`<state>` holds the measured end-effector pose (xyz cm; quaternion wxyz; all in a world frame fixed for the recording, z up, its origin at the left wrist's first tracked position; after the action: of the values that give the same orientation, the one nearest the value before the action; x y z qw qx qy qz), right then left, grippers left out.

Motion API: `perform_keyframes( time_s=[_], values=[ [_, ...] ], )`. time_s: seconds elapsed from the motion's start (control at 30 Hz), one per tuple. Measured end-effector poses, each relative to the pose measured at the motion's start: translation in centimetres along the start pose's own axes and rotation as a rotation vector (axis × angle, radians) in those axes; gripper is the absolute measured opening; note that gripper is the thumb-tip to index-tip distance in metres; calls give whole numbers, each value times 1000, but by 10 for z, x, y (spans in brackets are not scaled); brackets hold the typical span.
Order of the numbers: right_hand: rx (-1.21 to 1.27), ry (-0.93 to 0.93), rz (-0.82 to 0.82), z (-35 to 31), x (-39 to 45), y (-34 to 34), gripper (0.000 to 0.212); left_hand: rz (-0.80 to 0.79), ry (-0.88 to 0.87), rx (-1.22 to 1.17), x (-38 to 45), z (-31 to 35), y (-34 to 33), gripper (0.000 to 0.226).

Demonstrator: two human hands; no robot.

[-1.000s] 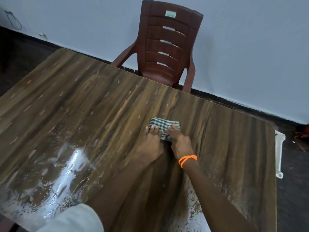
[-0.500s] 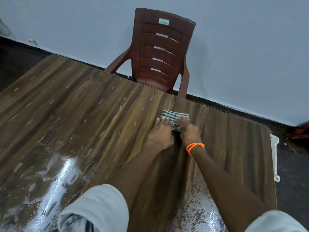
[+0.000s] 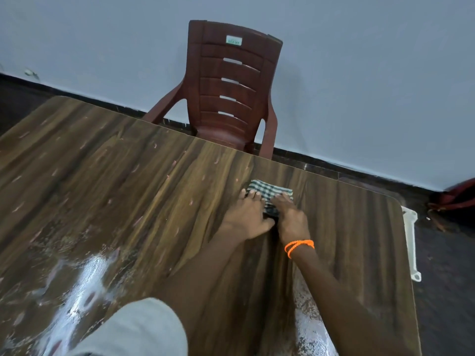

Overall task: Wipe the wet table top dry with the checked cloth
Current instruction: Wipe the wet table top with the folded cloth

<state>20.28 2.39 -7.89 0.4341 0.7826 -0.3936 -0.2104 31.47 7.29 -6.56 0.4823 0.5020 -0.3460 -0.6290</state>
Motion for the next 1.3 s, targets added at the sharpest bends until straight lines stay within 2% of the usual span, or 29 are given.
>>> perform_keyframes(
  time_s=[0.17, 0.3, 0.43, 0.53, 0.6, 0.67, 0.87, 1.1, 1.3],
  values=[
    [-25, -38, 13, -14, 56, 13, 52, 4, 41, -6, 37, -24, 17, 67],
    [-21, -2, -76, -31, 84, -6, 62, 48, 120, 6, 24, -51, 26, 63],
    [50, 91, -104, -38, 60, -23, 62, 39, 127, 13, -2, -53, 23, 67],
    [11, 102, -61, -28, 35, -18, 59, -28, 66, 79, 9, -43, 16, 83],
    [2, 33, 0, -16, 25, -8, 59, -28, -9, 77, 31, -29, 18, 83],
    [-28, -66, 51, -4, 26, 1, 57, -43, -54, 68, 52, -15, 21, 74],
    [-31, -190, 109, 6, 86, 21, 52, 13, 0, 46, 94, -25, 38, 59],
    [-1, -102, -50, -31, 144, -3, 59, 43, 136, 46, 82, -86, 49, 62],
    [-35, -12, -147, -64, 167, -30, 61, 44, 175, 27, 65, -128, 57, 63]
  ],
)
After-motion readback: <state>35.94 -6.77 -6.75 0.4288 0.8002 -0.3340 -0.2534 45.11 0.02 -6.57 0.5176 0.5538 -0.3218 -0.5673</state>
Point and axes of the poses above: each hand's wrist, its own x-axis towards the middle knuckle, its own y-axis out of the back of the hand, z = x × y, the point moved 7 cm from there along x, towards the middle knuckle, and after that the axes turned 9 degrees about -z, right-handed, at the moved point
